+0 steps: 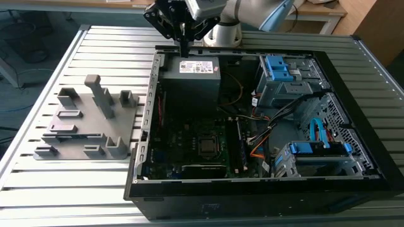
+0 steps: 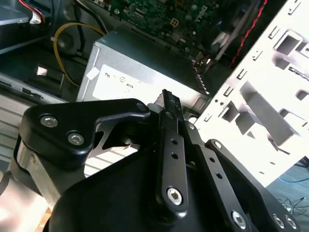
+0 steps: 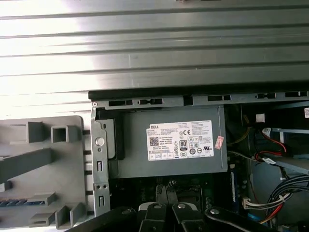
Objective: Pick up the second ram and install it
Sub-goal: 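Reach for the second ram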
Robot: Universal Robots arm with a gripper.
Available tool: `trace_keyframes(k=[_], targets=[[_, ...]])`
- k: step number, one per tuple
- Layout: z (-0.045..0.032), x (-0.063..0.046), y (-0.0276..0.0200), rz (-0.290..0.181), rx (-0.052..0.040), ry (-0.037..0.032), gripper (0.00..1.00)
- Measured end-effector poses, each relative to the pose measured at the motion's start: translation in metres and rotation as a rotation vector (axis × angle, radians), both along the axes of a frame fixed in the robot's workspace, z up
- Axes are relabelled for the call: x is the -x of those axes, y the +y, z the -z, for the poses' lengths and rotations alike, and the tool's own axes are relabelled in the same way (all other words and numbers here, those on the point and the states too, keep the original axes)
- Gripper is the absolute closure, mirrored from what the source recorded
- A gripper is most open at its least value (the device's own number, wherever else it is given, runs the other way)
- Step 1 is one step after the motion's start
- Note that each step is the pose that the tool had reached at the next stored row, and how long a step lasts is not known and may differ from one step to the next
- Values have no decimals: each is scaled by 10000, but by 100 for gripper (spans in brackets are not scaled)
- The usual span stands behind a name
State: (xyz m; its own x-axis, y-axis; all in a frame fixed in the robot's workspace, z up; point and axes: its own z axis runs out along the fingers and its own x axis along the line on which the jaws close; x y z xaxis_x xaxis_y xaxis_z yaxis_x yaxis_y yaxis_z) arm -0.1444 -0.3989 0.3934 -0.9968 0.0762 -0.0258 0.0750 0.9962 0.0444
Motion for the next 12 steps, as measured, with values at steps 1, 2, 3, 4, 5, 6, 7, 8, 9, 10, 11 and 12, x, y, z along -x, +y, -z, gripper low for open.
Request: trace_keyframes(k=[1,2,3,4,5,6,7,8,9,10,11,12], targets=[[0,17,0,0,-1,-2,90],[0,35,0,1,0,-4,90],[0,56,0,1,-1,-7,90],[1,78,0,1,-1,-10,90],[1,101,0,2,-1,-13,90],[1,124,0,1,-1,-15,90],[1,146,0,0,-1,-17,90],[1,165,0,0,-1,-18,90],[0,182,0,0,0,-18,90],[0,199,0,0,-1,-18,90],[1,214,0,1,-1,-20,90],[0,230,0,1,0,-19,90]])
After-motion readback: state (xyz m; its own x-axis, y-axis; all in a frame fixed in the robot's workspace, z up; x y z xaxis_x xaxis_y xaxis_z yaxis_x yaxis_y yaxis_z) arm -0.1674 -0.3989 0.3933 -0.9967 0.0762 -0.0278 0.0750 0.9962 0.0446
